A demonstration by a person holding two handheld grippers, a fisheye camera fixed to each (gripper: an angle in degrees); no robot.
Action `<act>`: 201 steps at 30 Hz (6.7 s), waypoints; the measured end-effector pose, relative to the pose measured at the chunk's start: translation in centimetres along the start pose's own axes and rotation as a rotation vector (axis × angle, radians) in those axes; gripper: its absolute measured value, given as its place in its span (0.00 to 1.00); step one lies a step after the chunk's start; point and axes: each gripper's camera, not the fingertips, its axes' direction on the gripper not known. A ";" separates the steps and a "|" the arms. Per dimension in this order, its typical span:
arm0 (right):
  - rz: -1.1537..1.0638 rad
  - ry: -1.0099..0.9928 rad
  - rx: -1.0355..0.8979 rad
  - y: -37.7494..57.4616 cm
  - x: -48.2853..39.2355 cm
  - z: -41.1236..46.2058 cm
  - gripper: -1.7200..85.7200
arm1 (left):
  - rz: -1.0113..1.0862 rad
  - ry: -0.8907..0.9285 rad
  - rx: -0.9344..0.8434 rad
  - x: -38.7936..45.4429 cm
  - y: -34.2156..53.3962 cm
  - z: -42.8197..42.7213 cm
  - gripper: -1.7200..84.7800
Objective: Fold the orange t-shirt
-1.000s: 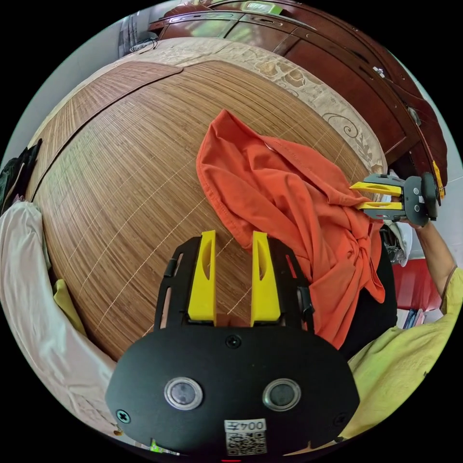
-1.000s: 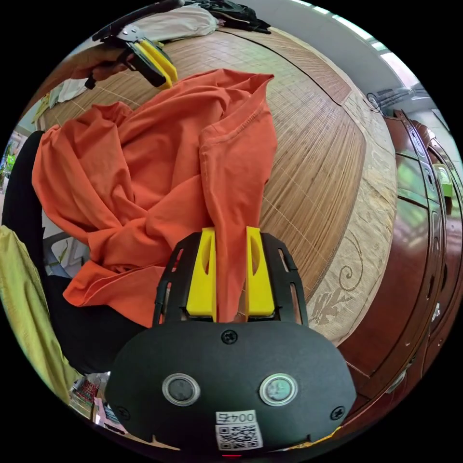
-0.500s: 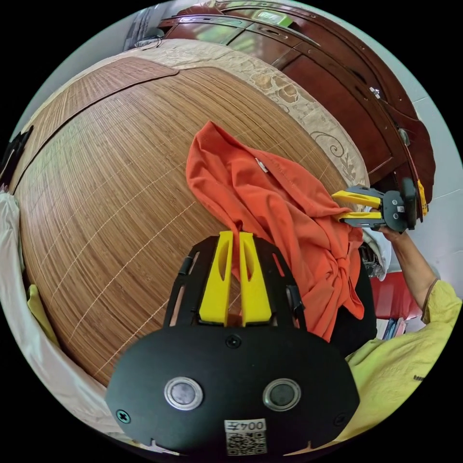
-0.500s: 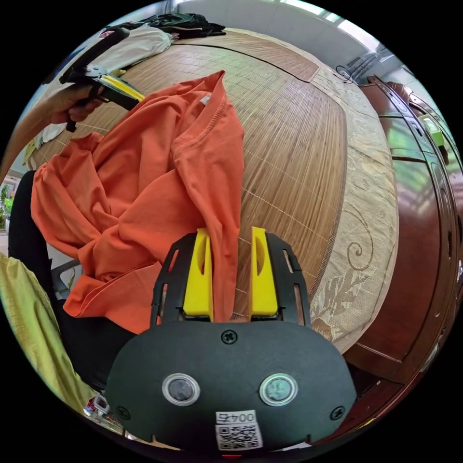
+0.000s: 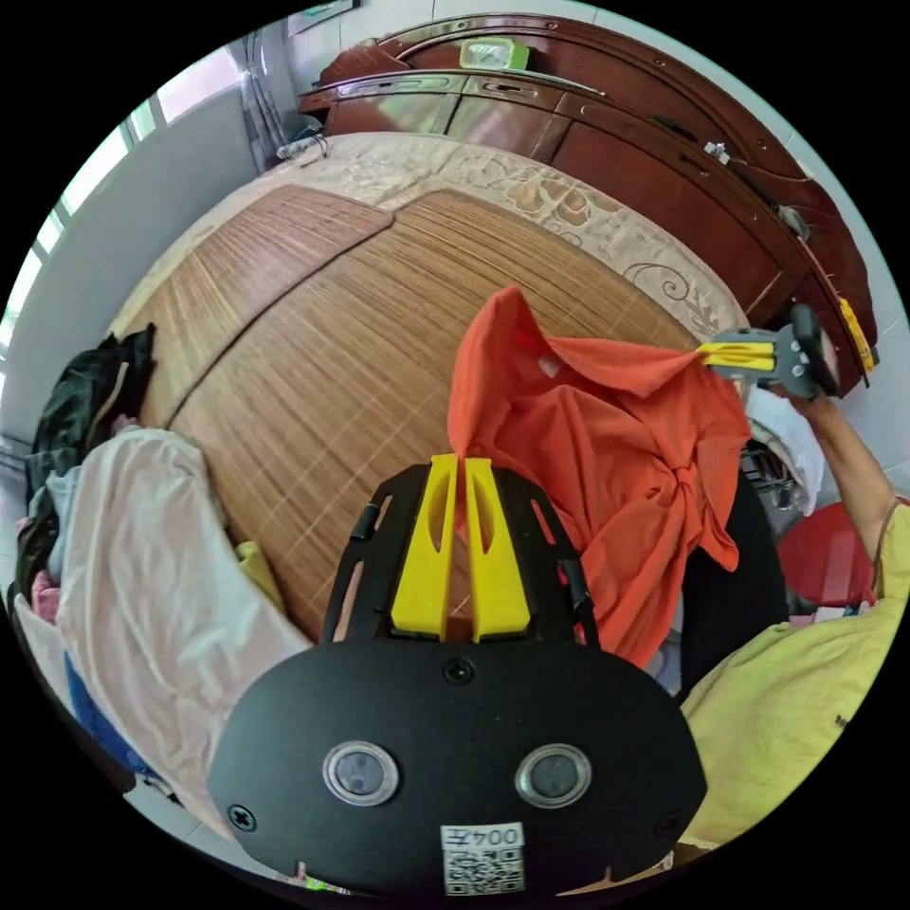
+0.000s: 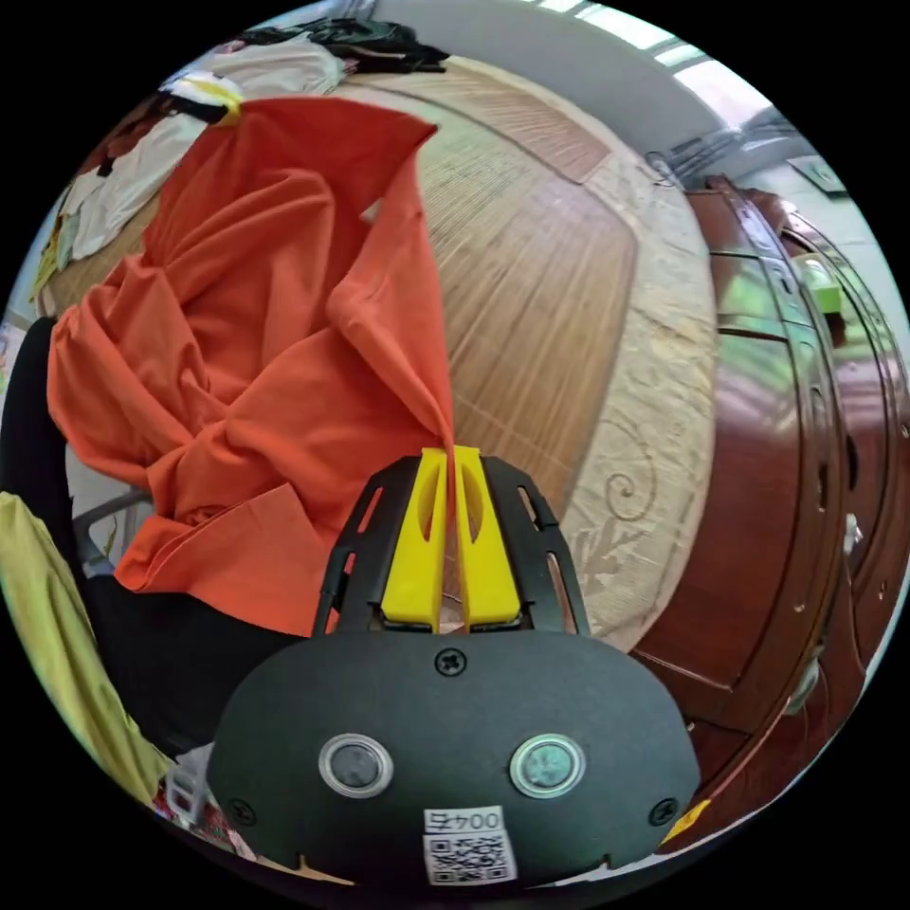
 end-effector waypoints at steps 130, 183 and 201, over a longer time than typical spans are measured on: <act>0.065 -0.052 -0.038 23.5 -10.6 6.0 0.18 | -0.196 0.066 -0.050 13.9 40.5 3.9 0.23; -0.024 -0.101 -0.009 30.2 -18.9 -2.9 0.08 | 0.149 0.101 -0.146 13.8 41.0 3.7 0.10; 0.054 -0.420 0.279 0.9 -23.9 2.7 0.13 | -0.240 -0.149 0.095 -8.8 22.5 11.6 0.14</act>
